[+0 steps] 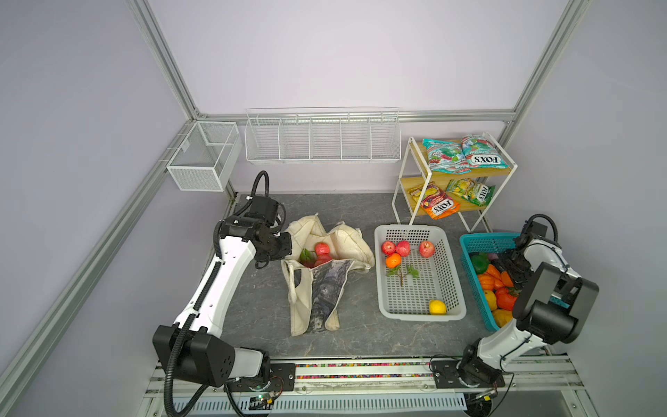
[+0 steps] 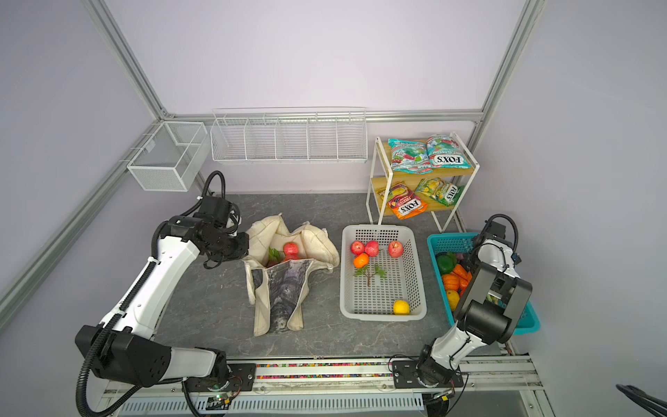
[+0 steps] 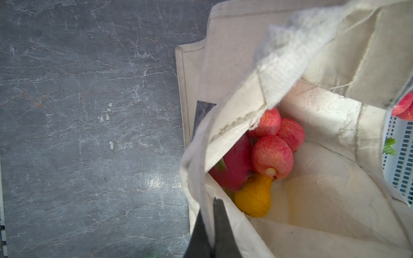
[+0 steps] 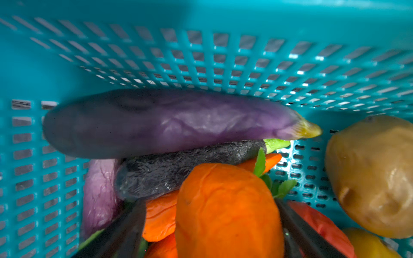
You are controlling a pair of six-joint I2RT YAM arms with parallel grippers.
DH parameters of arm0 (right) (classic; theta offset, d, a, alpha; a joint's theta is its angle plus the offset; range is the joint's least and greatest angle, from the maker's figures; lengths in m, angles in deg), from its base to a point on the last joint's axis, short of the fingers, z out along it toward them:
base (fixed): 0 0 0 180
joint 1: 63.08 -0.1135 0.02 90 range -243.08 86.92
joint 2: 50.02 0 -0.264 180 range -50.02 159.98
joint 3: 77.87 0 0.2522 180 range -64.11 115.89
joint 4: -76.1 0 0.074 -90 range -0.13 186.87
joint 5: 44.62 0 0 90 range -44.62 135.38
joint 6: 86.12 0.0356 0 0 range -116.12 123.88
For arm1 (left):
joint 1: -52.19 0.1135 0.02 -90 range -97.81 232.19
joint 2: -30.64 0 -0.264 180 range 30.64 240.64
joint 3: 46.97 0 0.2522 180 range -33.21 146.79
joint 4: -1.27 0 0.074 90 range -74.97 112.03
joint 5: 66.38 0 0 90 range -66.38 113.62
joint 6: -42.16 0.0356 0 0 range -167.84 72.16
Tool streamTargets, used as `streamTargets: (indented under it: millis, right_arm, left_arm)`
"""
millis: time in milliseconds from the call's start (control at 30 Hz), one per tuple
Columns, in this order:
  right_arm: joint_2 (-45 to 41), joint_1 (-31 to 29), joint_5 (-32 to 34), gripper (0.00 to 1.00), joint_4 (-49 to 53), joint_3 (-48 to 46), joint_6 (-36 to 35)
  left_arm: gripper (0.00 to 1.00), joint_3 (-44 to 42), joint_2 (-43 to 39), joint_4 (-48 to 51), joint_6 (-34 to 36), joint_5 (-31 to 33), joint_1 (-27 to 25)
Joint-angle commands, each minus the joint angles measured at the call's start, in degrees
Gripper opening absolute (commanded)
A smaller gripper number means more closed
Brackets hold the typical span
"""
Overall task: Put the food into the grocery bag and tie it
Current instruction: 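Lower the right gripper into the teal basket and close on an orange, then carry the orange with the right gripper over the bag and lower it in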
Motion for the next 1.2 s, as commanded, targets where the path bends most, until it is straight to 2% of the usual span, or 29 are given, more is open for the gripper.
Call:
streamTargets:
  millis: [0, 233, 333, 467, 700, 867, 1067, 1167]
  right_arm:
    - [-1.1, 0.5, 0.1, 0.81, -0.6, 0.0, 1.0]
    - [-5.1, 0.6, -0.7, 0.52, -0.9, -0.8, 2.8]
    - [-7.8, 0.7, -1.3, 0.43, -0.9, -1.6, 3.3]
    - [-10.4, 0.7, -1.4, 0.35, -0.3, -2.4, 3.4]
    - [-16.3, -1.1, -3.9, 0.35, 1.8, -4.1, 6.6]
    - [-20.9, -8.5, -3.5, 0.36, 3.6, -5.5, 11.0]
    - [-28.0, -22.2, -1.3, 0.36, 8.7, -3.8, 14.8]
    - [-30.9, -31.2, 0.5, 0.36, 12.2, -0.9, 14.8]
  left_arm:
    - [0.00, 2.1, 0.4, 0.6, 0.6, 0.1, 0.2]
    - [0.00, 1.8, 0.3, 0.5, 0.6, 0.1, 0.2]
    - [0.00, 1.8, 0.2, 0.3, 0.6, 0.0, 0.2]
    - [0.00, 1.7, 0.3, 0.2, 0.8, -0.2, 0.2]
    - [0.00, 2.2, 0.7, 0.2, 1.3, -0.6, 0.2]
    - [0.00, 2.9, 1.5, -0.1, 1.5, -0.8, 0.2]
    - [0.00, 3.6, 2.2, -0.3, 1.6, -0.9, 0.2]
    - [0.00, 3.6, 2.1, -0.2, 1.6, -0.8, 0.2]
